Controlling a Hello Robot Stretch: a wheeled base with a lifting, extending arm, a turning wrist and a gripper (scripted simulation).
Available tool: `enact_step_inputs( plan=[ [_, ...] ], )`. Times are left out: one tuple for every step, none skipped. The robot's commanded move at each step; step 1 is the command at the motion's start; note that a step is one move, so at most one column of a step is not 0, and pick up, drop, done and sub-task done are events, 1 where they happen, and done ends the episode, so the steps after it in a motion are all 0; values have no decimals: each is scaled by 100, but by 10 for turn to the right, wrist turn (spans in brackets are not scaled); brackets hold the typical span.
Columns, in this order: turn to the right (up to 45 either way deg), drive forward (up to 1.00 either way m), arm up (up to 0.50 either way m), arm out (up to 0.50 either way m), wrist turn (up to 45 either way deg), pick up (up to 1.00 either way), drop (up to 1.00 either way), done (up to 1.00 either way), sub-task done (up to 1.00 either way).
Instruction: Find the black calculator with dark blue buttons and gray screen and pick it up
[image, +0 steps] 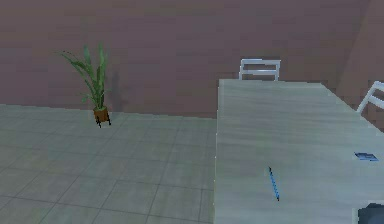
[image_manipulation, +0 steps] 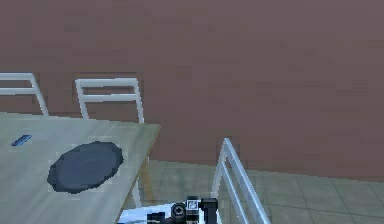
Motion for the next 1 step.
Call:
enact_step_inputs(
  plan=[
    [0,0,0,0,450,0,0,0,0]
  ],
)
